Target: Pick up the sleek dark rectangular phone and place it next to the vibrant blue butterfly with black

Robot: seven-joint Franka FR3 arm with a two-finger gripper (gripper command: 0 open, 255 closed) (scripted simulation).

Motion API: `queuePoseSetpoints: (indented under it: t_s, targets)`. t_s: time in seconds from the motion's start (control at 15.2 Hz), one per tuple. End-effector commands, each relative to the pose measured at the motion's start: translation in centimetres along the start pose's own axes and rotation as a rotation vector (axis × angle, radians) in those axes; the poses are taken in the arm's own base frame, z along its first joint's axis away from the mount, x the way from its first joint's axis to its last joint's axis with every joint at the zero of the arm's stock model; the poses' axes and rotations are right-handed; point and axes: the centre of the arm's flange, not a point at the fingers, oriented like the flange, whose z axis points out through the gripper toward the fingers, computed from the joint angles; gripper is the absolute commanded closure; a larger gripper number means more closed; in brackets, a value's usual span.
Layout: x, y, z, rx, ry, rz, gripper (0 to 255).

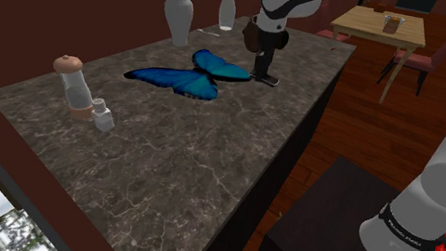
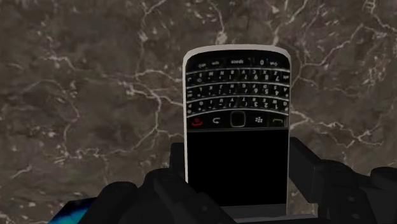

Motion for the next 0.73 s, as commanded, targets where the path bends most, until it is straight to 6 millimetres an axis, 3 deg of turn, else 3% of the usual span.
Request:
queuePoseSetpoints:
  t_s: [0.0, 0.66]
  targets:
    - [-0.1, 0.2, 1.0, 0.000, 0.001, 0.000, 255]
    - [0.1, 0.5, 6.3, 0.000, 0.001, 0.000, 255]
